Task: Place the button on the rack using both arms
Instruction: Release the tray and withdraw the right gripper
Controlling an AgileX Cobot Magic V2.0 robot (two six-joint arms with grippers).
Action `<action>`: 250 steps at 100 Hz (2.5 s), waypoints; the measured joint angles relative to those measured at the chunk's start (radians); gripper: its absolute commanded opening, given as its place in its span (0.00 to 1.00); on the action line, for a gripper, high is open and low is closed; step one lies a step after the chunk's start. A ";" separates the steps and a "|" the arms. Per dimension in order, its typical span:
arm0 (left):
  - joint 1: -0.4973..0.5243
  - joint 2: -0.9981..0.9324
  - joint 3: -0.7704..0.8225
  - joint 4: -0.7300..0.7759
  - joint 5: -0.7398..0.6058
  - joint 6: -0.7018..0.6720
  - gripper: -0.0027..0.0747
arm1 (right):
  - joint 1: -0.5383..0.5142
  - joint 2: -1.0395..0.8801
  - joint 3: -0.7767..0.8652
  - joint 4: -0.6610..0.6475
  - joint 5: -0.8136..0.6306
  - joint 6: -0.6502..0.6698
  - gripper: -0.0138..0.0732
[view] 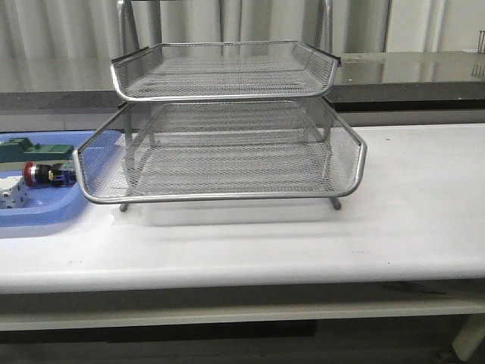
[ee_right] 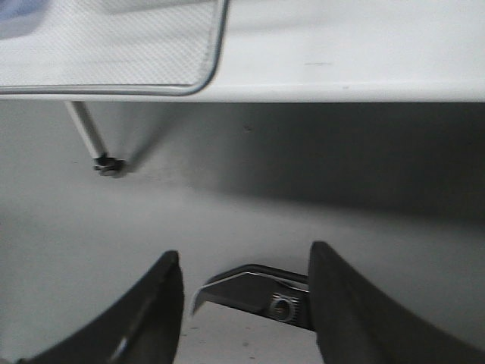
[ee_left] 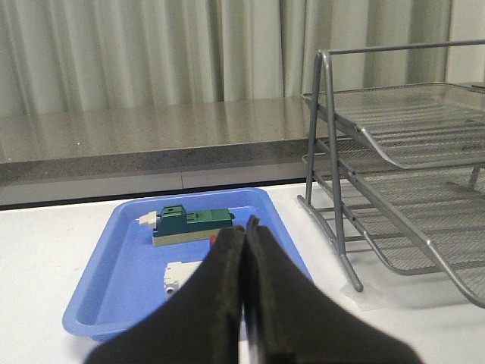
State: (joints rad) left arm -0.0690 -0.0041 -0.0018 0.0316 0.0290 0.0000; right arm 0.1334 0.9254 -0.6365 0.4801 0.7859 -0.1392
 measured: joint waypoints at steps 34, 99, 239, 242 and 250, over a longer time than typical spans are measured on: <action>0.000 0.000 0.000 0.000 0.000 0.000 0.01 | 0.000 -0.185 -0.100 -0.417 0.233 0.183 0.61; 0.000 0.000 0.000 0.000 0.000 0.000 0.01 | 0.000 -0.423 -0.100 -0.500 0.378 0.242 0.08; 0.000 0.352 -0.452 -0.074 0.182 0.000 0.01 | 0.000 -0.424 -0.100 -0.500 0.401 0.244 0.08; 0.000 0.391 -0.497 -0.072 0.209 0.000 0.01 | 0.000 -0.424 -0.100 -0.500 0.401 0.244 0.08; 0.000 0.512 -0.597 -0.066 0.268 0.000 0.01 | 0.000 -0.424 -0.100 -0.500 0.401 0.244 0.08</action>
State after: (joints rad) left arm -0.0690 0.5082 -0.5991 -0.0346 0.2966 0.0000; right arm 0.1334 0.5018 -0.7369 -0.0203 1.1865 0.1048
